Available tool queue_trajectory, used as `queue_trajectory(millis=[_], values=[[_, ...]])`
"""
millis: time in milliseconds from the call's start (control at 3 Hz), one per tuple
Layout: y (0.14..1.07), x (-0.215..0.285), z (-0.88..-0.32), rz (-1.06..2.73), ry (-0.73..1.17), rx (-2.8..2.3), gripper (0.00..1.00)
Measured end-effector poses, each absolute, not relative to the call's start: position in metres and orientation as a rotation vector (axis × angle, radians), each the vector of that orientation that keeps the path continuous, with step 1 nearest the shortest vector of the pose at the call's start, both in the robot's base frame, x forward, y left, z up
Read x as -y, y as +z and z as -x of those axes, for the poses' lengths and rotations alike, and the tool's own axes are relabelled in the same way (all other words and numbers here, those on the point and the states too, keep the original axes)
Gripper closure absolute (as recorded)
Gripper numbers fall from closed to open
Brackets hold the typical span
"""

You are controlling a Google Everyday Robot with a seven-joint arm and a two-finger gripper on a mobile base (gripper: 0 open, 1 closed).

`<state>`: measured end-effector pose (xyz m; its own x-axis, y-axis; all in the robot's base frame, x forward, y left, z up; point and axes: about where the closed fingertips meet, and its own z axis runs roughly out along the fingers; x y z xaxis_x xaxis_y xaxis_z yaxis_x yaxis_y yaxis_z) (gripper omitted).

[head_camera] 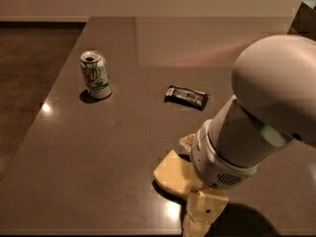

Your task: Pick sponge

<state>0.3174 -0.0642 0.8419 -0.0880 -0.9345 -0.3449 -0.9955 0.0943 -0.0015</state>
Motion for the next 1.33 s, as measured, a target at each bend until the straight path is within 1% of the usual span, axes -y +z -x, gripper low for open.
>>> queue_trajectory(millis=[667, 1333], values=[[0.844, 0.078, -0.336, 1.884, 0.302, -2.182, 0.47], [0.890, 0.091, -0.366, 1.816, 0.301, -2.202, 0.94]])
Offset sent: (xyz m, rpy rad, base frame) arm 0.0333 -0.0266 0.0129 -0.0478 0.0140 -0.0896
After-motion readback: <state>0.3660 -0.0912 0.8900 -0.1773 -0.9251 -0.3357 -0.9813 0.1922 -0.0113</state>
